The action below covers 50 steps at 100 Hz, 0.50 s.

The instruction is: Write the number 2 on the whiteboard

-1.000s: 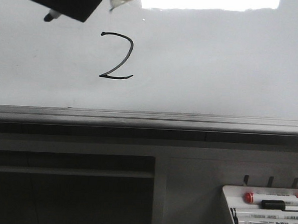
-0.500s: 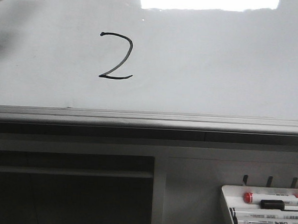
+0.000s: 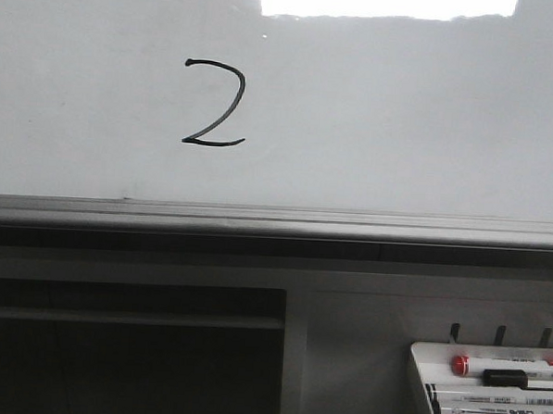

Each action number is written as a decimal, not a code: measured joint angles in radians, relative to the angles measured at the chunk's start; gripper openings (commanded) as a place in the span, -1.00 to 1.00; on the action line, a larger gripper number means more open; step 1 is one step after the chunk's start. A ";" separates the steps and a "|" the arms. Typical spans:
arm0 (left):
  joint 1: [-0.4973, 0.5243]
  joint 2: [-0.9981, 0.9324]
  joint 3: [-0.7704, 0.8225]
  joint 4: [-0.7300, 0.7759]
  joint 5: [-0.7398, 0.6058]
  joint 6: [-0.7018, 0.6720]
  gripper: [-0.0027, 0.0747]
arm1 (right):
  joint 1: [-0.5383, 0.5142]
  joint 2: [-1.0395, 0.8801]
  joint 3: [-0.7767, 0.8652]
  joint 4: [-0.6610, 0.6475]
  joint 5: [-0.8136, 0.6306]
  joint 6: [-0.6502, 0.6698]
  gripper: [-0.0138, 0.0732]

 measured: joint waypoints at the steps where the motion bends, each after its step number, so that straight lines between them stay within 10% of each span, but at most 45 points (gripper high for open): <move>1: 0.000 0.000 0.000 -0.004 -0.002 0.000 -0.83 | 0.000 0.000 0.000 0.000 0.000 0.000 -0.06; 50: -0.097 0.117 0.004 -0.072 -0.028 0.002 -0.83 | 0.000 0.000 0.000 0.000 -0.005 0.000 -0.06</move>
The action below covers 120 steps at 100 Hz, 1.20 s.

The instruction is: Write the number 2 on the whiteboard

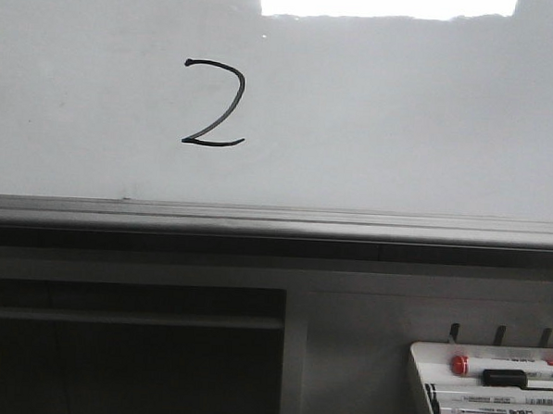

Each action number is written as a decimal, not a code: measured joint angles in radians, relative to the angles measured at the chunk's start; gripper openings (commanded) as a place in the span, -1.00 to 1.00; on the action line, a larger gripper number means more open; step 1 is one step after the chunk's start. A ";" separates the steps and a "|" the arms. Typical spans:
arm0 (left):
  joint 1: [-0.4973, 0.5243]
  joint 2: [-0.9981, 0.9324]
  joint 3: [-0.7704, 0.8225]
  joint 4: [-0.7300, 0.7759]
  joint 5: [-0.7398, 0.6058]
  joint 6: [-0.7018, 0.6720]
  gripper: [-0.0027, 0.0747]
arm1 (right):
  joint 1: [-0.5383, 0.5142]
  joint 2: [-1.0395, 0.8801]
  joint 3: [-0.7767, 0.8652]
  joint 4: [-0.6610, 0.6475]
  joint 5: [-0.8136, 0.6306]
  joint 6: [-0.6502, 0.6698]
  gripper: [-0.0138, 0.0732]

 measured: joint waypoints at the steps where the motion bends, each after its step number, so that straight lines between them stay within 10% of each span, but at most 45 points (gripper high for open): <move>1: -0.003 0.004 0.000 0.000 -0.003 0.000 -0.83 | 0.000 0.000 0.000 0.000 0.000 0.000 -0.06; 18: -0.004 0.027 0.000 0.000 -0.016 0.000 -0.74 | 0.000 0.000 0.000 0.000 0.000 0.000 -0.06; 45: -0.004 0.031 0.000 0.000 -0.016 0.000 0.03 | 0.000 0.000 0.000 0.002 0.000 0.000 -0.06; 77: 0.006 -0.016 0.000 0.034 0.034 0.000 0.06 | 0.000 0.000 0.000 0.002 0.000 0.010 -0.06; 102: 0.120 -0.229 -0.080 0.191 0.438 -0.046 0.20 | 0.000 0.000 0.000 -0.084 0.058 0.244 -0.06; 120: 0.195 -0.332 -0.231 0.581 0.810 -0.392 0.17 | 0.000 -0.028 0.037 -0.257 0.074 0.544 -0.08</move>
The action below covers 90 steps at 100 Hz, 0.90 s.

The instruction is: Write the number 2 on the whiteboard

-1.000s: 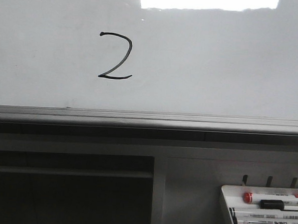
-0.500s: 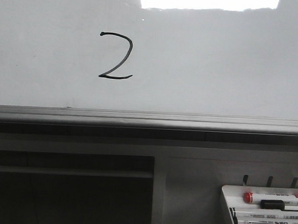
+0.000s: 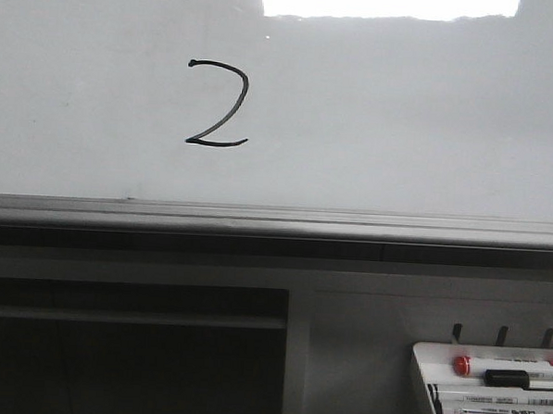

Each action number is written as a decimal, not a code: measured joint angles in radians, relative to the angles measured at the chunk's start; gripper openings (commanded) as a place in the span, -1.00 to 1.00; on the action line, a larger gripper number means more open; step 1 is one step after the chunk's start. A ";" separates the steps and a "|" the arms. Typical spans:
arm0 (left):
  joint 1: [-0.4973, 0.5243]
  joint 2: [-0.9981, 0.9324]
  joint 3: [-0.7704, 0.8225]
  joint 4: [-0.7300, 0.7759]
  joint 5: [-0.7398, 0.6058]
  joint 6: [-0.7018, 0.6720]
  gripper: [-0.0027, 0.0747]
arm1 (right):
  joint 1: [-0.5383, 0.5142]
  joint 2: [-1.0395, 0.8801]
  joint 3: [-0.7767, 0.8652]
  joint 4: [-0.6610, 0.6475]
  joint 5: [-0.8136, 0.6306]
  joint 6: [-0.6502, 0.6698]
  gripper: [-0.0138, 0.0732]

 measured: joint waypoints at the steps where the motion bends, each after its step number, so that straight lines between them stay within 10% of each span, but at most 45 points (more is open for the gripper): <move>1: 0.003 -0.005 -0.005 0.027 0.005 -0.026 0.17 | 0.000 -0.003 0.009 -0.005 -0.009 0.023 -0.09; 21: -0.046 -0.235 0.104 0.114 -0.174 -0.154 -0.10 | -0.002 -0.181 0.215 -0.063 -0.285 0.206 -0.60; 40: -0.230 -0.418 0.317 0.139 -0.354 -0.160 -0.99 | -0.002 -0.363 0.427 -0.083 -0.572 0.254 -0.84; 66: -0.293 -0.504 0.414 0.078 -0.564 -0.166 -0.98 | -0.002 -0.451 0.671 -0.102 -0.995 0.261 -0.84; 90: -0.297 -0.504 0.460 0.058 -0.580 -0.167 -0.98 | -0.002 -0.451 0.786 -0.102 -1.048 0.261 -0.84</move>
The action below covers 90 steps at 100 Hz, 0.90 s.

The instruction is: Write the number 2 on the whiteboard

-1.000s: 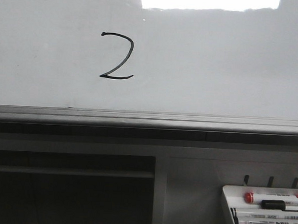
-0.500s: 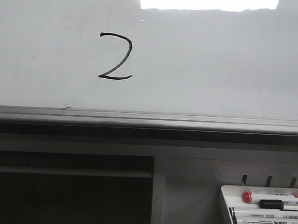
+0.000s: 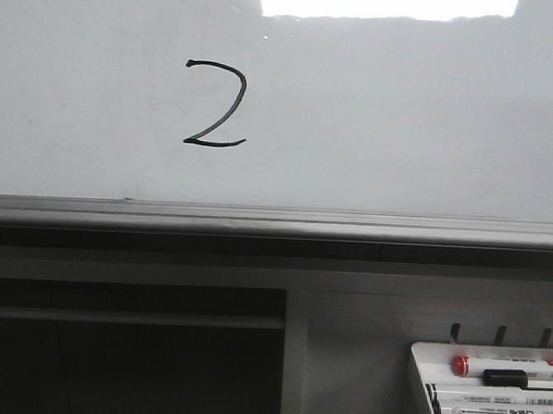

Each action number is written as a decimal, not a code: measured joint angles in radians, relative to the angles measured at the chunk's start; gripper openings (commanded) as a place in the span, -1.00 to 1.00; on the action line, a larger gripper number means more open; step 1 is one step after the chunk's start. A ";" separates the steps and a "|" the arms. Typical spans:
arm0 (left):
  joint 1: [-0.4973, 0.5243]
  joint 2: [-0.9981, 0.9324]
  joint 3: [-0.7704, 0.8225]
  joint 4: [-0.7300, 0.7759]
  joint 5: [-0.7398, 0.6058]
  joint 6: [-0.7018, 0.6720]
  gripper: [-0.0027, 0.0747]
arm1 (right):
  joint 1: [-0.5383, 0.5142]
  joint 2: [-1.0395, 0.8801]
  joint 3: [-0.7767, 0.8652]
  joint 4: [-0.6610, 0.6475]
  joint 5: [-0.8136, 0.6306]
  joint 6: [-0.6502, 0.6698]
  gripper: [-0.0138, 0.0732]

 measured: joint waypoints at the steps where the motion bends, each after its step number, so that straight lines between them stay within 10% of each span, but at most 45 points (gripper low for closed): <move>1: 0.000 0.000 0.002 0.000 0.000 0.000 -0.98 | 0.000 0.000 0.002 0.000 0.003 0.000 -0.84; 90: 0.152 -0.317 0.349 -0.002 -0.279 -0.008 -0.98 | 0.000 0.000 0.051 0.000 0.007 0.001 -0.84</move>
